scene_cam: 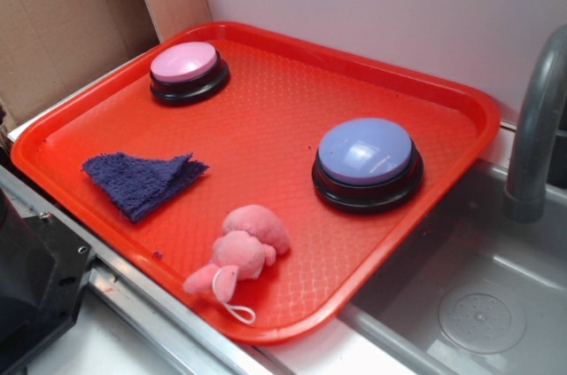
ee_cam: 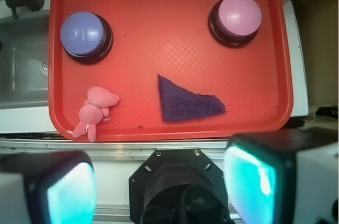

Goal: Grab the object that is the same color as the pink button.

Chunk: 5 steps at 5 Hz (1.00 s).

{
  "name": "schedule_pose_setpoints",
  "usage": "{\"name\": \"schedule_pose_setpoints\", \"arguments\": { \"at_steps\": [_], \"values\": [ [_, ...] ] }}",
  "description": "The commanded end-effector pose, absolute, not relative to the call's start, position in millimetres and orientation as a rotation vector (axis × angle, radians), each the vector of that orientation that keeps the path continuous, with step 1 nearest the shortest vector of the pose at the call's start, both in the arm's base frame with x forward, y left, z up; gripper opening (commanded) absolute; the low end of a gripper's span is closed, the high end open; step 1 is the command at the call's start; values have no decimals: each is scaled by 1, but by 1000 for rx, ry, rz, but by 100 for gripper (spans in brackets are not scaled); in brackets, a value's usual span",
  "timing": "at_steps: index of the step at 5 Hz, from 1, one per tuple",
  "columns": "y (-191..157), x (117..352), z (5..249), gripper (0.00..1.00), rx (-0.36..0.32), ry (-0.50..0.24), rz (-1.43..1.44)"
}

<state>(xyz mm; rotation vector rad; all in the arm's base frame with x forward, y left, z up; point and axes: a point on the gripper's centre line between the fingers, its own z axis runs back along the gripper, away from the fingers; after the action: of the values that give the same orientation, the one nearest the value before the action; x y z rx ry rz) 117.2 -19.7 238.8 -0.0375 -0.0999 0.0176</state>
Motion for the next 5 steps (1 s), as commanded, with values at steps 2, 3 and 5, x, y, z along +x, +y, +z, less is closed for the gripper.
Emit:
{"name": "schedule_pose_setpoints", "arguments": {
  "at_steps": [2, 3, 5],
  "values": [
    [-24, 113, 232, 100, -87, -102, 0],
    [-28, 116, 221, 100, -67, -110, 112],
    [-44, 122, 189, 100, -91, -88, 302]
  ]
}}
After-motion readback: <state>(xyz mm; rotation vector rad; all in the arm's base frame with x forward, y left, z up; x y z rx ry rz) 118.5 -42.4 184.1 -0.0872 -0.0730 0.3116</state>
